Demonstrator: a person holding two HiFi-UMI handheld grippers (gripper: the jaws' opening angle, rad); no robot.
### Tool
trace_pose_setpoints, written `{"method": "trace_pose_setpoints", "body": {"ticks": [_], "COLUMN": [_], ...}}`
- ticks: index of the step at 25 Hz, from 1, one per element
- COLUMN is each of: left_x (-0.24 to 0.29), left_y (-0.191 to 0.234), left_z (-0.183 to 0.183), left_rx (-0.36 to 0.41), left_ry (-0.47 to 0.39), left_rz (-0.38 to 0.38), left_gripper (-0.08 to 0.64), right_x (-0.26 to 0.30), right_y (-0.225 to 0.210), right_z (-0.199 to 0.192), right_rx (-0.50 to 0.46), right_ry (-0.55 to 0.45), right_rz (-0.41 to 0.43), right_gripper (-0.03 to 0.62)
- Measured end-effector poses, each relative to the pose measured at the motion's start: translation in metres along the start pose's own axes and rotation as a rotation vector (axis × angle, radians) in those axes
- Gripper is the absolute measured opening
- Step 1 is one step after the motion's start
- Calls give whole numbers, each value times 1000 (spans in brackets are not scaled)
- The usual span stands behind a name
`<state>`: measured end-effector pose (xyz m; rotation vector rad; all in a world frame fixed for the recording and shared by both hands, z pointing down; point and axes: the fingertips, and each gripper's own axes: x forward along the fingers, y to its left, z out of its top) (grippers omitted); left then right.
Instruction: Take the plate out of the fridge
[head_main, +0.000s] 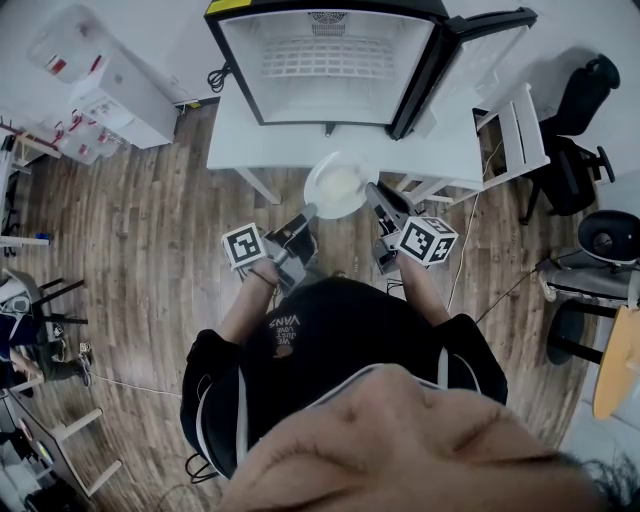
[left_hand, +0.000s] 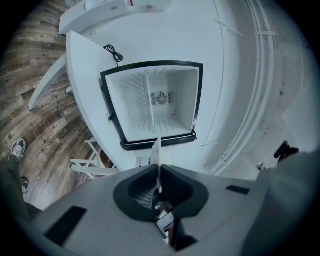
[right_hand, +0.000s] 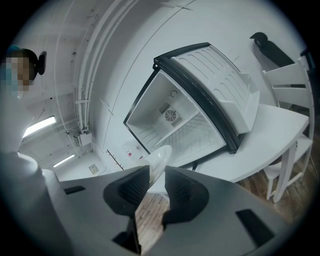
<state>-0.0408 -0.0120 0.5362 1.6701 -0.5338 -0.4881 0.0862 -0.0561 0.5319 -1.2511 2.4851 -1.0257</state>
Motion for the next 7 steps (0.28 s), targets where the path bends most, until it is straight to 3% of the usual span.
{"method": "trace_pose_setpoints", "body": {"ticks": [7], "left_x": [-1], "left_y": [3], "left_z": [4], "left_rx": [4], "left_ry": [-3], "left_rz": [2], "left_gripper": [34], "right_x": [4], "right_y": [0], "right_z": [-1], "right_rx": [0], "right_ry": [4], "right_rz": [3], "right_gripper": [103]}}
